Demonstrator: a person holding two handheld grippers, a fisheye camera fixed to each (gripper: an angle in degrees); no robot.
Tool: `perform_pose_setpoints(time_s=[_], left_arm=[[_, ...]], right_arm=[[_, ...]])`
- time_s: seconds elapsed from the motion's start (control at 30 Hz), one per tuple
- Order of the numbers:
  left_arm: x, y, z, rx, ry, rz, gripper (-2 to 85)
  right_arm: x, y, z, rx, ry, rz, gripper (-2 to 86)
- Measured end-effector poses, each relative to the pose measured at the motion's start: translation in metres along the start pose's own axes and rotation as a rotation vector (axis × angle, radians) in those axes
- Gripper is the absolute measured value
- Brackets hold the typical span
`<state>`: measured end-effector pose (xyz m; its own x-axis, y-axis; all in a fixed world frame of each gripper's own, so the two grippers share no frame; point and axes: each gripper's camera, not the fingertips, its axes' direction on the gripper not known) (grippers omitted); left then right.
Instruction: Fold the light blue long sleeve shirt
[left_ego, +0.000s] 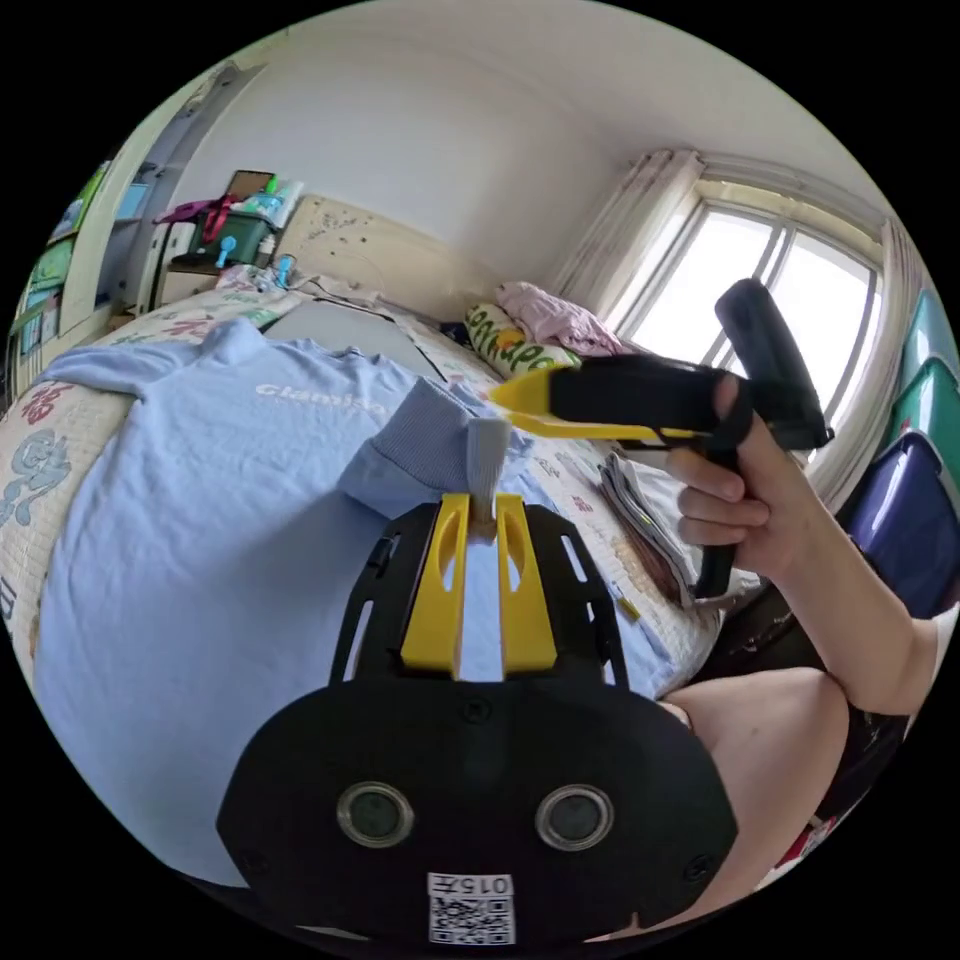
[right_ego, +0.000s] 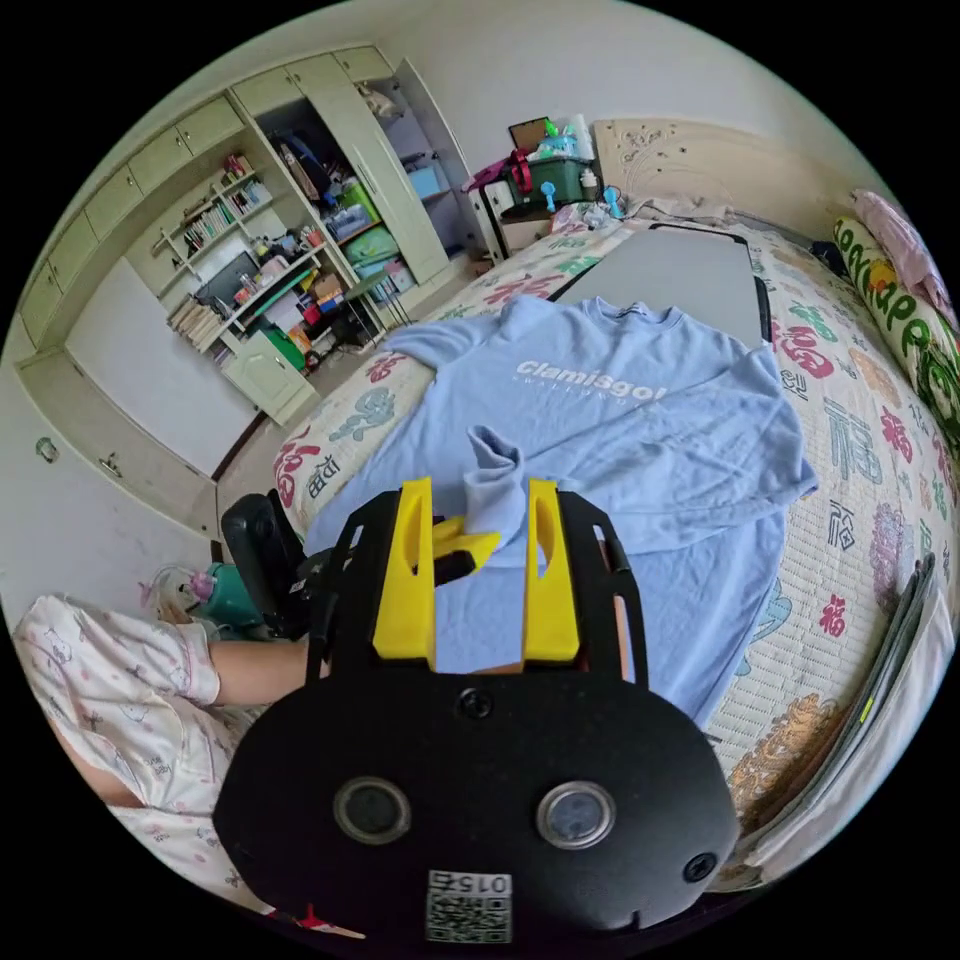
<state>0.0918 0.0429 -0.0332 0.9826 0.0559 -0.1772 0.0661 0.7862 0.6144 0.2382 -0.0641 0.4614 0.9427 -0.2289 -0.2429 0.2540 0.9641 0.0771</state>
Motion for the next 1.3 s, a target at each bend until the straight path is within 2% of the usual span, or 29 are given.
perform_pose_setpoints(time_s=[0.1,0.2,0.33,0.43,0.6,0.73,0.8,0.9,1.0,1.07,1.17,1.3], left_arm=[[0.012,-0.007,-0.011,-0.058,0.036,0.012,5.3],[0.000,-0.012,-0.032,-0.091,0.096,-0.085,6.0],[-0.020,-0.025,-0.055,-0.073,0.161,-0.254,8.8],[-0.014,-0.045,-0.059,-0.070,0.182,-0.284,10.4],[0.025,-0.084,-0.059,-0.069,0.141,-0.186,11.0],[0.062,-0.143,-0.044,-0.082,0.052,0.013,11.7],[0.073,-0.169,-0.025,-0.133,0.032,0.113,12.2],[0.086,-0.202,0.015,-0.301,0.083,0.201,13.5],[0.103,-0.212,0.041,-0.402,0.091,0.265,14.8],[0.109,-0.215,0.046,-0.457,0.101,0.286,12.4],[0.103,-0.221,0.012,-0.363,0.071,0.246,7.0],[0.081,-0.216,-0.055,-0.190,0.145,0.144,4.2]], right_arm=[[-0.005,0.007,0.025,-0.020,0.058,0.043,9.3],[-0.003,0.021,0.048,-0.111,0.056,0.041,2.0],[-0.006,0.038,0.044,-0.118,0.026,-0.029,0.2],[-0.007,0.041,0.024,-0.062,-0.030,-0.064,0.3],[0.046,0.043,-0.012,0.080,0.076,0.167,6.9],[0.103,0.041,0.014,-0.022,-0.069,0.364,10.6],[0.112,0.038,0.023,-0.055,-0.098,0.402,11.5],[0.114,0.031,0.034,-0.091,-0.135,0.424,11.2],[0.113,0.025,0.040,-0.091,-0.162,0.464,8.7],[0.106,0.021,0.040,-0.083,-0.173,0.502,5.8],[0.072,0.012,0.027,-0.049,-0.139,0.441,2.6],[0.010,0.007,-0.001,0.012,-0.140,0.273,1.4]])
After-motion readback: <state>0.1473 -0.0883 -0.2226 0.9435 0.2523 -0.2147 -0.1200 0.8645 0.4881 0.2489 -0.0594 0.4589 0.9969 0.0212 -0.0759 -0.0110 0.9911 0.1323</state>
